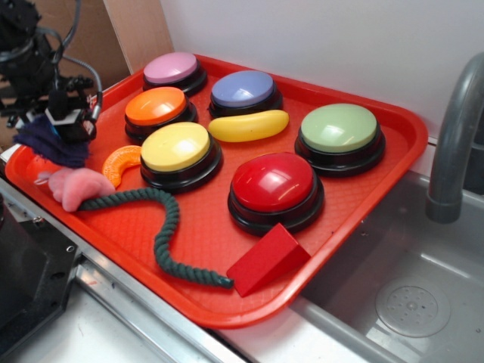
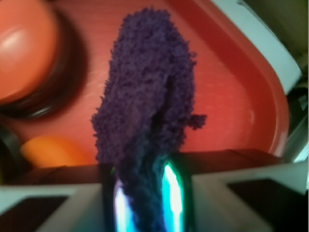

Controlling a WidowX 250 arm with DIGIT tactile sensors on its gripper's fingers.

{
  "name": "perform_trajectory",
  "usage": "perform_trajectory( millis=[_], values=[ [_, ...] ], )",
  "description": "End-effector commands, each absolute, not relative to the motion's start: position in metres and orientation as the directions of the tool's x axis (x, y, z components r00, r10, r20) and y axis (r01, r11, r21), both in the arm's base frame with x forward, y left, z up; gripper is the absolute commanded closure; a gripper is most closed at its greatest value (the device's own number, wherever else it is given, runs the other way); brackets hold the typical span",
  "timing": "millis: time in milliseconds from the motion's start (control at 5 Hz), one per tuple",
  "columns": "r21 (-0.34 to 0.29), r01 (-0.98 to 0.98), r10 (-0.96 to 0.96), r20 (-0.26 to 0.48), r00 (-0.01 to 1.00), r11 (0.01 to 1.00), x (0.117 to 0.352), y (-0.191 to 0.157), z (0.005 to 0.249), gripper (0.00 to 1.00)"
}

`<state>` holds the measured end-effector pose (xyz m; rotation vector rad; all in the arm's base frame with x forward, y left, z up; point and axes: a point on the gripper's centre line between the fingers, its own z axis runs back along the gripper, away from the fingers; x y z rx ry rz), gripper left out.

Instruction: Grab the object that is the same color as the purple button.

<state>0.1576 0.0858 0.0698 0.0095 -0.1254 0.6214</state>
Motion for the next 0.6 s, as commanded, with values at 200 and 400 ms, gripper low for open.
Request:
perform_trajectory(
  millis=[200, 400],
  values=[
    [-0.073, -0.139, 0.149, 0.166, 0.975, 0.988, 0.161, -0.021, 0.153, 1.0],
    [-0.089, -0.182, 0.195, 0.173, 0.965, 0.979, 0.153, -0.031, 0.152, 1.0]
  ],
)
